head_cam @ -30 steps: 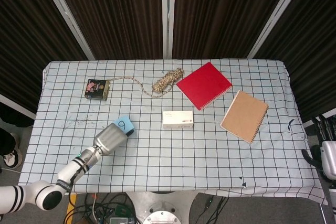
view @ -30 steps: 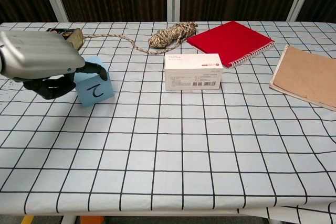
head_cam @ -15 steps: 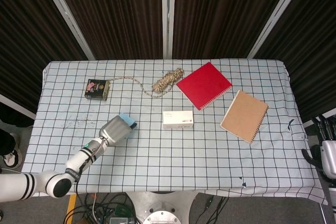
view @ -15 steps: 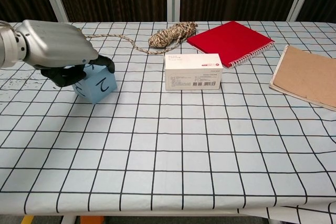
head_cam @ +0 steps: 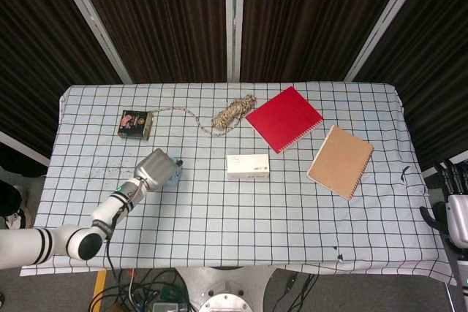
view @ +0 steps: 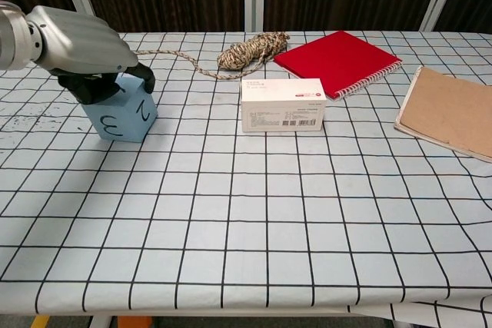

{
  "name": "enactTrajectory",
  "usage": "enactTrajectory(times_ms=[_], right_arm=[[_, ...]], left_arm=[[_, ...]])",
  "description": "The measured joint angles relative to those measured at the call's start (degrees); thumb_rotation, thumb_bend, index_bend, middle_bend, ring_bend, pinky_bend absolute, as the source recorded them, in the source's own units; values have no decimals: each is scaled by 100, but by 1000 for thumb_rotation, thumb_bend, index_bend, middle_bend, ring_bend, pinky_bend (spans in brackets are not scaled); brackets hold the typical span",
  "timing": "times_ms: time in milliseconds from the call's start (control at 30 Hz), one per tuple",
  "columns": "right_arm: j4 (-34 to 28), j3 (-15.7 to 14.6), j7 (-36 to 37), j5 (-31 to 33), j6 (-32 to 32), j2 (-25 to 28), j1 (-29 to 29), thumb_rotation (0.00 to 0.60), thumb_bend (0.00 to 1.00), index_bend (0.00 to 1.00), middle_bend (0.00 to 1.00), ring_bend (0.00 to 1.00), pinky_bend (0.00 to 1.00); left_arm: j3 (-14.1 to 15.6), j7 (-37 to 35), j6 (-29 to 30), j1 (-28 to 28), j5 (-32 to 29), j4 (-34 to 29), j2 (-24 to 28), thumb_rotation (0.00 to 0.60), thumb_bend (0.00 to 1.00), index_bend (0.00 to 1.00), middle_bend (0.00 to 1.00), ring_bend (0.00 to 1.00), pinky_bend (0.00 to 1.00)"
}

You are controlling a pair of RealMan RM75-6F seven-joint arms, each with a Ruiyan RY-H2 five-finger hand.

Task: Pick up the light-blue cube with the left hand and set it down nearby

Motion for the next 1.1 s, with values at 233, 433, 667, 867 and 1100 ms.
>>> enactTrajectory(times_ms=[233,433,667,867,1100], right_arm=[[-43,6,-94,23,-32,-13,24,600,195,0,0,0,0],[-91,27,-168,72,-44,-10,35,600,195,0,0,0,0],[-157,67,-246,136,-76,5,65,600,195,0,0,0,0],[-212,61,-327,119,-100,-5,96,600,195,0,0,0,0],[-249,59,-373,106,-70,-5,95,600,196,0,0,0,0]], left_arm=[[138,-169,-177,-249,-298,274,28,600,690,241,881,891,882],[247,-330,-343,-442,-620,622,14,600,700,246,882,893,884],[467,-489,-447,-634,-908,813,97,600,704,252,883,895,885],[629,-606,-449,-698,-1077,854,211,600,716,278,886,900,888],[850,-782,-437,-697,-1130,829,335,600,722,296,888,902,889]])
